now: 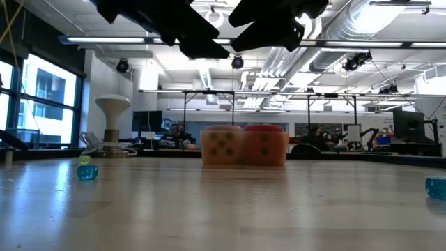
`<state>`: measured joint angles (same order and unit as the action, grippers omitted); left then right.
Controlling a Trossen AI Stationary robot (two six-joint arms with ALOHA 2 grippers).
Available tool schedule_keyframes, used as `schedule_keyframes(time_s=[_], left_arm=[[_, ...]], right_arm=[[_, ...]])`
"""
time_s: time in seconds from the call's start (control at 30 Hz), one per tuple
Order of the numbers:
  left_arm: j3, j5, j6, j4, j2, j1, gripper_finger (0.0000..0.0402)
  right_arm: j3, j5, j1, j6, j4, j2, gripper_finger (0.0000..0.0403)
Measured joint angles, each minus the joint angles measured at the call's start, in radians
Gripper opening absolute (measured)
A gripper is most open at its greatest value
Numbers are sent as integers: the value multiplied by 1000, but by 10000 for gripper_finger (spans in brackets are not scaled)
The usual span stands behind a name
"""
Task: Pick & Place Dice
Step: Put the purple die into the orange bin
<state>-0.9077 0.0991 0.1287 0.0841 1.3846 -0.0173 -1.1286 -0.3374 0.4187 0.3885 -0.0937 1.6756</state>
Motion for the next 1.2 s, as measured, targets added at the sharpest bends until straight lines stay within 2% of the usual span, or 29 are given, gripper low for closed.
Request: schedule_keyframes(time_s=[0.2,0.47,0.73,0.93,1.07,1.2], left_arm=[[0,-103,67,42,0,-42,397],[0,-103,78,56,-9,-107,397],[0,-253,73,77,-9,-176,397],[1,-266,131,60,-49,-261,397],[-26,-372,59,-106,-127,-377,397],[-133,-522,-77,-441,-160,-507,397]], right_arm=[[0,0,0,0,0,0,215],[0,0,0,0,-3,0,215],[0,0,0,1,-5,0,215],[0,0,0,2,-5,0,215],[0,1,0,3,-12,0,215],[0,1,0,3,-14,0,215]])
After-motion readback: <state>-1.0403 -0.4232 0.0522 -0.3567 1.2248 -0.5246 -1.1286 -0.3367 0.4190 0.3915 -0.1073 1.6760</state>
